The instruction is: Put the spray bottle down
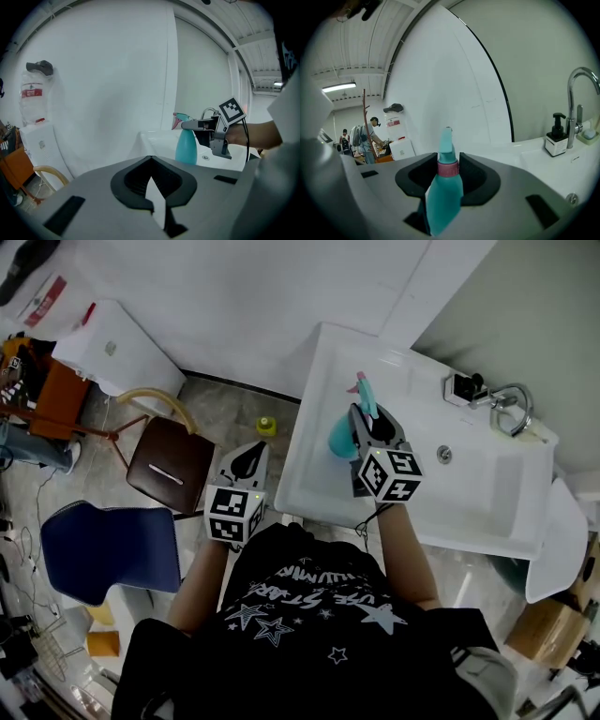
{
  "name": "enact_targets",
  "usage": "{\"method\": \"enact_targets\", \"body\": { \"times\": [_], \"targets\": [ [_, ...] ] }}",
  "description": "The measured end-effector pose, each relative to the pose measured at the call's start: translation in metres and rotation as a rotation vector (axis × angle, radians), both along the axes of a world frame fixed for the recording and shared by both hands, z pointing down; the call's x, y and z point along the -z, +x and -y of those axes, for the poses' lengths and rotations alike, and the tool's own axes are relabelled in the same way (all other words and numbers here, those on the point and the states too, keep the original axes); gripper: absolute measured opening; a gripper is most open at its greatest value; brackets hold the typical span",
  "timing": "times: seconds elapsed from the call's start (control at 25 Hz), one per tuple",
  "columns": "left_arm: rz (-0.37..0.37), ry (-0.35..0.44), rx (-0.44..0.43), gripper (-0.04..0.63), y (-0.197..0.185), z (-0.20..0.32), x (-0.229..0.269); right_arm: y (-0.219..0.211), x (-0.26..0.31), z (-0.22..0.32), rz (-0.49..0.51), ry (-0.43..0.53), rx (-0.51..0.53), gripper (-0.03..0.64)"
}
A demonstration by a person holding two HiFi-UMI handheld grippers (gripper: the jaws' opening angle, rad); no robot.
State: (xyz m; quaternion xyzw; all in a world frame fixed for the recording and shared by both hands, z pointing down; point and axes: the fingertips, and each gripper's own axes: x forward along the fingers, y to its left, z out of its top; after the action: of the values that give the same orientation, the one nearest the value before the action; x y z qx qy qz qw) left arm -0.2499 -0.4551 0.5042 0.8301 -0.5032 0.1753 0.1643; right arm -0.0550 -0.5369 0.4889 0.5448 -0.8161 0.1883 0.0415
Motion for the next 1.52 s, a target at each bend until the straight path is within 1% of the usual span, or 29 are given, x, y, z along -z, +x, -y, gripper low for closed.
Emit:
{"method": "enact_targets", "body": {
  "times": [0.2, 0.4, 0.56, 0.84, 1.08, 1.32, 1.44, 1.52],
  "targets": [
    [-0.002, -0.011, -0.007, 0.015, -0.01, 0.013, -0.005, -0.018, -0.009, 0.018, -0.001, 0.005, 0.003, 0.156],
    [0.006, -0.025, -0.008, 0.015, -0.018, 0.018, -0.011, -0.028, -0.015, 0.024, -0.001, 0.022, 0.001, 0.156],
    [0.01, -0.029, -0.011, 0.015, -0.018, 0.021, -0.013, -0.028, -0.014, 0.021, -0.008, 0.053, 0.004, 0.156],
    [0.009, -0.03, -0.03, 0.015, -0.007, 0.015, -0.015, -0.027, -0.016, 0.001, -0.026, 0.066, 0.007, 0.156],
    [0.005, -0.028, -0.034, 0.015, 0.003, 0.003, -0.014, -0.03, -0.019, -0.017, -0.067, 0.067, 0.044, 0.156],
    [0.003, -0.027, -0.034, 0.015, 0.01, -0.01, -0.012, -0.04, -0.021, -0.023, -0.108, 0.051, 0.112, 0.163],
    [0.002, -0.026, -0.036, 0.015, 0.012, -0.016, -0.01, -0.043, -0.02, -0.024, -0.105, 0.046, 0.128, 0.166],
    [0.001, -0.021, -0.038, 0.015, 0.014, -0.02, -0.008, -0.043, -0.016, -0.026, -0.085, 0.063, 0.138, 0.198]
  ]
}}
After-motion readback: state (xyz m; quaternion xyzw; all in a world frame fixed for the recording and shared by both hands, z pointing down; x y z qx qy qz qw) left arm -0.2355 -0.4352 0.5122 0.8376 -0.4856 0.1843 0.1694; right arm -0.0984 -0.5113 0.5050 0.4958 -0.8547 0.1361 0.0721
